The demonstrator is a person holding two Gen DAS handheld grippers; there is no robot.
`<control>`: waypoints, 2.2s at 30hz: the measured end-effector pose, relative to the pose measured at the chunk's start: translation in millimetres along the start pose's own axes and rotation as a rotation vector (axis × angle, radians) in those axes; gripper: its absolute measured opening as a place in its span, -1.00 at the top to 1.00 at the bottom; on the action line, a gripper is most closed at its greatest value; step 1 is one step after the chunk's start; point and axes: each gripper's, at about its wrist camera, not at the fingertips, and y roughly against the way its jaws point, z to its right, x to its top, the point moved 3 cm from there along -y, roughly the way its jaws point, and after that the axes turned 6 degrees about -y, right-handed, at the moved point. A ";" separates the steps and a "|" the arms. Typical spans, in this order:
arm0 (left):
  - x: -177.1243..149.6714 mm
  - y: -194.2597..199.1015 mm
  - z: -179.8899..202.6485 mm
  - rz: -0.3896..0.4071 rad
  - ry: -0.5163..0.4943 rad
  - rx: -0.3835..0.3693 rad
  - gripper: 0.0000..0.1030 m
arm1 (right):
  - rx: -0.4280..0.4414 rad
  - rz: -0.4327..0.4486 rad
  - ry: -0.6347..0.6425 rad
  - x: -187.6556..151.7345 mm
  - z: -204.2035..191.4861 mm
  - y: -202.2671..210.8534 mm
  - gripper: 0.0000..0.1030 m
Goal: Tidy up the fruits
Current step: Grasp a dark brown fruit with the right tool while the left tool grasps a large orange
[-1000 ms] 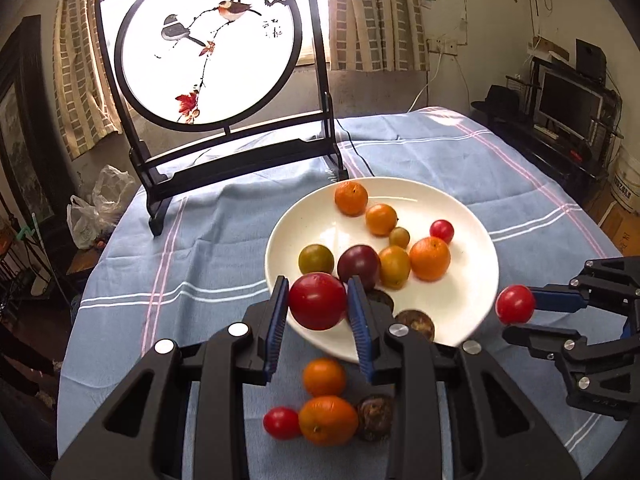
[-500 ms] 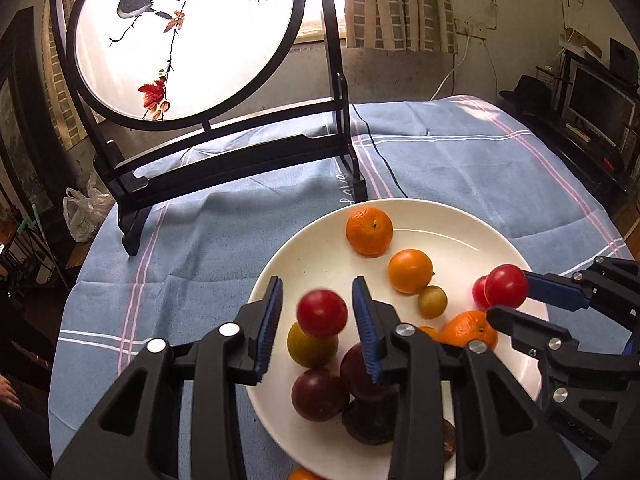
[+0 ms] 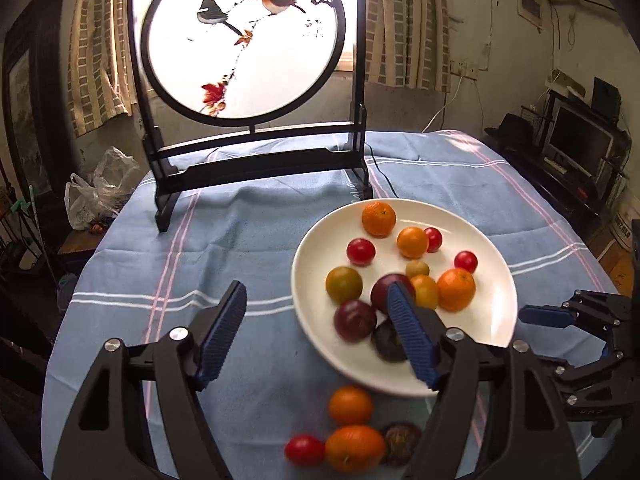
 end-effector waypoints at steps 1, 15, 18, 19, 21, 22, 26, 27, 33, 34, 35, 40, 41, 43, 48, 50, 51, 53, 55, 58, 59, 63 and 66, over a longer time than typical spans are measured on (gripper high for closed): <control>-13.2 10.6 -5.8 -0.001 -0.003 0.010 -0.44 | 0.008 -0.008 0.017 -12.0 -7.3 4.1 -0.07; -142.7 85.6 -22.2 -0.082 -0.051 0.023 -0.54 | -0.003 -0.093 0.207 -45.9 -86.7 -26.4 -0.19; -144.9 90.8 -21.2 -0.074 -0.064 0.033 -0.54 | 0.018 -0.113 0.212 -36.3 -95.8 -39.2 -0.19; -143.8 91.6 -20.5 -0.073 -0.068 0.026 -0.55 | 0.010 -0.115 0.215 -34.1 -97.2 -43.8 -0.19; -142.3 92.2 -18.2 -0.070 -0.078 0.018 -0.55 | 0.021 -0.146 0.218 -31.2 -97.8 -54.2 -0.19; -141.4 91.7 -16.3 -0.069 -0.086 0.011 -0.56 | 0.030 -0.160 0.216 -31.1 -98.1 -58.3 -0.19; -136.6 84.3 -4.5 -0.070 -0.114 -0.018 -0.56 | 0.033 -0.173 0.222 -31.5 -100.7 -70.0 -0.02; -134.5 81.1 -0.8 -0.073 -0.119 -0.022 -0.56 | 0.036 -0.167 0.225 -30.8 -100.9 -70.8 0.09; -118.3 64.4 21.9 -0.065 -0.162 -0.048 -0.56 | 0.041 -0.142 0.157 -38.5 -80.9 -49.0 0.18; -114.5 60.4 24.3 -0.065 -0.164 -0.045 -0.56 | 0.045 -0.136 0.136 -41.0 -75.1 -41.9 0.18; -110.8 55.2 27.4 -0.068 -0.168 -0.052 -0.56 | 0.044 -0.130 0.118 -44.1 -69.0 -34.5 0.18; -97.8 24.7 49.9 -0.074 -0.226 -0.044 -0.56 | 0.050 -0.109 0.061 -60.8 -47.8 -10.6 0.17; -96.2 19.5 54.7 -0.075 -0.242 -0.040 -0.49 | 0.056 -0.113 0.048 -63.1 -44.9 -9.5 0.17; -92.9 9.6 64.8 -0.087 -0.278 -0.032 -0.40 | 0.059 -0.113 0.033 -64.3 -41.2 -9.0 0.17; -88.0 -9.7 72.0 -0.117 -0.294 -0.020 -0.38 | 0.077 -0.104 0.035 -63.8 -42.8 -7.5 0.17; -89.0 -16.0 72.2 -0.131 -0.296 -0.017 -0.38 | 0.084 -0.102 0.044 -63.7 -45.3 -6.8 0.17; -89.9 -18.9 72.6 -0.137 -0.300 -0.014 -0.32 | 0.083 -0.101 0.051 -63.9 -46.4 -7.0 0.17; -94.0 -24.2 73.6 -0.164 -0.300 -0.022 0.08 | 0.080 -0.102 0.056 -63.8 -46.9 -8.0 0.17; -95.4 -23.1 71.1 -0.163 -0.287 -0.010 0.15 | 0.075 -0.102 0.055 -63.5 -46.7 -8.0 0.17; -97.3 -11.8 64.4 -0.158 -0.229 -0.035 0.16 | 0.074 -0.100 0.054 -63.3 -48.0 -7.1 0.17; -97.9 -5.5 63.2 -0.144 -0.220 -0.036 0.16 | 0.076 -0.099 0.056 -63.7 -49.4 -6.6 0.17; -98.1 21.1 62.5 -0.097 -0.195 -0.060 0.16 | 0.090 -0.101 0.069 -66.7 -58.8 -3.6 0.17; -97.1 35.7 65.9 -0.070 -0.195 -0.067 0.16 | 0.101 -0.100 0.077 -70.0 -65.6 1.5 0.17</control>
